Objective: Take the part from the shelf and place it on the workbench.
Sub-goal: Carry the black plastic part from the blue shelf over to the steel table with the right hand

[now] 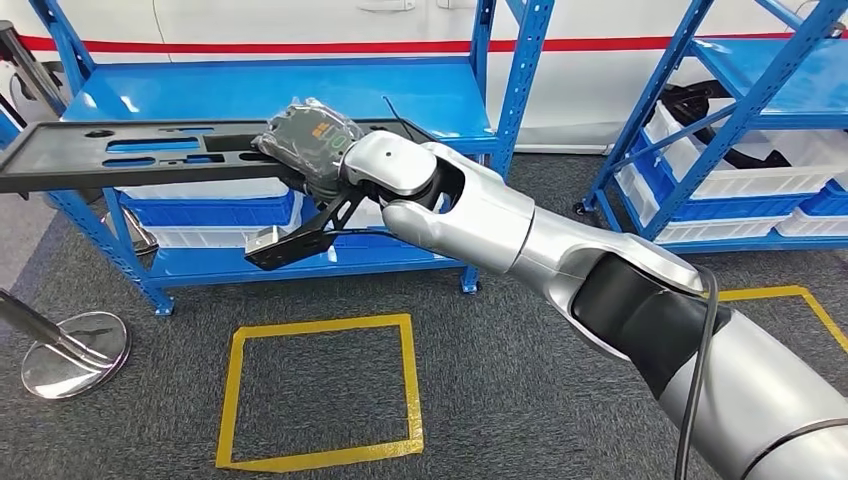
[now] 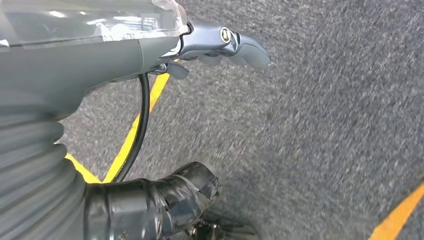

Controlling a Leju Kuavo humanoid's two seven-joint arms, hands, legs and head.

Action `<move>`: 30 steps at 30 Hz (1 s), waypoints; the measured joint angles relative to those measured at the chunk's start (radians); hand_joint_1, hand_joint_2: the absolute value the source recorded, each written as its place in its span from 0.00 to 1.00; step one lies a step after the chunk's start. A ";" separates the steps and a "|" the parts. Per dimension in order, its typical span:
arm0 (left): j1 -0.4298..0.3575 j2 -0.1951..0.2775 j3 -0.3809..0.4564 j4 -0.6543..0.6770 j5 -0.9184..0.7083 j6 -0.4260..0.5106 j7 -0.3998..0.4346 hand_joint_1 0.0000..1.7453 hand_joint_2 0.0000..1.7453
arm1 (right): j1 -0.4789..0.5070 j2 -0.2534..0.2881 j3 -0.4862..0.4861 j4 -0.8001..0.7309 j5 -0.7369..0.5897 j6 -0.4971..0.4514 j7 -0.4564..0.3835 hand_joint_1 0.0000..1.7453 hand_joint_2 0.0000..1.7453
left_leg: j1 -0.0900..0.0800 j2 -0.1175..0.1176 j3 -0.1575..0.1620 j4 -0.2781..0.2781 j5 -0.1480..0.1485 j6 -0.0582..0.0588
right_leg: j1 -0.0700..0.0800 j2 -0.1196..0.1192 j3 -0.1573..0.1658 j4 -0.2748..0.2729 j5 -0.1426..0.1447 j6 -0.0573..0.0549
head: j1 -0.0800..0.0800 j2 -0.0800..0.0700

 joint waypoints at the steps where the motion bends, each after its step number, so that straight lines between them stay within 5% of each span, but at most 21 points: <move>1: 0.000 0.001 0.000 0.000 0.001 0.000 0.000 0.00 1.00 | 0.000 0.001 0.000 -0.002 -0.004 0.000 0.000 1.00 1.00 | -0.001 -0.002 -0.011 0.026 -0.027 -0.004 | -0.005 -0.002 -0.001 -0.012 0.014 0.002 | 0.000 0.000; 4: 0.002 0.006 0.000 0.000 0.004 0.002 0.000 0.00 1.00 | 0.000 0.002 0.000 -0.005 -0.021 0.005 0.002 1.00 1.00 | 0.006 -0.005 -0.064 0.188 -0.131 -0.015 | -0.009 0.001 -0.020 -0.013 0.034 0.011 | 0.000 0.000; 6: 0.002 0.010 0.000 0.000 0.006 0.003 0.000 0.00 1.00 | 0.004 0.001 0.000 -0.005 -0.033 0.010 0.004 1.00 1.00 | 0.012 -0.005 -0.063 0.236 -0.135 -0.026 | -0.013 0.010 -0.039 -0.001 0.040 0.019 | 0.000 0.000; 9: 0.002 0.012 0.000 0.000 0.008 0.003 0.000 0.00 1.00 | 0.006 0.002 0.000 -0.006 -0.046 0.013 0.006 1.00 1.00 | 0.023 -0.029 0.050 0.083 -0.091 -0.041 | -0.025 0.027 -0.070 0.031 0.038 0.034 | 0.000 0.000; 11: 0.002 0.012 0.000 0.000 0.008 0.003 0.000 0.00 1.00 | 0.007 0.002 0.000 -0.008 -0.049 0.013 0.008 1.00 1.00 | 0.026 -0.056 0.087 0.025 -0.092 -0.035 | -0.025 0.041 -0.088 0.051 0.035 0.046 | 0.000 0.000; 14: 0.005 0.012 0.000 0.000 0.007 0.002 0.000 0.00 1.00 | 0.009 0.001 0.000 -0.009 -0.051 0.013 0.008 1.00 1.00 | 0.027 -0.044 0.084 0.025 -0.097 -0.015 | -0.022 0.064 -0.103 0.066 0.038 0.057 | 0.000 0.000; 16: 0.003 0.011 0.000 0.000 0.007 0.002 0.000 0.00 1.00 | 0.009 -0.001 -0.001 -0.009 -0.052 0.013 0.007 1.00 1.00 | 0.029 -0.024 0.082 0.023 -0.092 -0.002 | -0.024 0.054 -0.122 0.100 0.016 0.066 | 0.000 0.000; 19: 0.003 0.012 0.000 0.000 0.007 0.002 0.000 0.00 1.00 | 0.010 -0.002 -0.002 -0.009 -0.052 0.013 0.008 1.00 1.00 | 0.026 0.003 0.080 0.021 -0.090 0.008 | -0.029 0.024 -0.200 0.269 -0.068 0.079 | 0.000 0.000; 21: 0.003 0.012 0.000 0.000 0.007 0.002 0.000 0.00 1.00 | 0.013 -0.003 -0.003 -0.009 -0.052 0.014 0.009 1.00 1.00 | 0.022 0.022 0.080 0.022 -0.091 0.010 | -0.032 0.019 -0.231 0.333 -0.076 0.079 | 0.001 0.000; 23: 0.002 0.012 0.000 0.000 0.007 0.002 0.000 0.00 1.00 | 0.013 -0.004 -0.003 -0.009 -0.052 0.013 0.009 1.00 1.00 | 0.018 0.041 0.084 0.021 -0.093 0.010 | -0.028 0.011 -0.193 0.252 -0.015 0.069 | 0.001 0.000; 25: 0.001 0.012 -0.001 0.000 0.006 0.002 0.000 0.00 1.00 | 0.010 -0.003 -0.005 -0.009 -0.052 0.013 0.009 1.00 1.00 | 0.014 0.058 0.089 0.017 -0.094 0.009 | -0.014 -0.031 -0.131 0.124 0.036 0.051 | 0.001 0.000; 27: 0.001 0.011 -0.001 0.000 0.004 0.002 -0.001 0.00 1.00 | 0.006 -0.003 -0.007 -0.010 -0.052 0.013 0.009 1.00 1.00 | 0.012 0.078 0.092 0.011 -0.093 0.005 | 0.002 -0.059 -0.107 0.064 0.047 0.038 | 0.001 0.000; 30: -0.001 0.013 -0.001 0.000 0.004 0.003 -0.001 0.00 1.00 | 0.005 -0.004 -0.008 -0.012 -0.052 0.013 0.009 1.00 1.00 | 0.009 0.097 0.097 0.005 -0.098 -0.006 | 0.000 -0.032 -0.101 0.037 0.059 0.030 | 0.001 0.000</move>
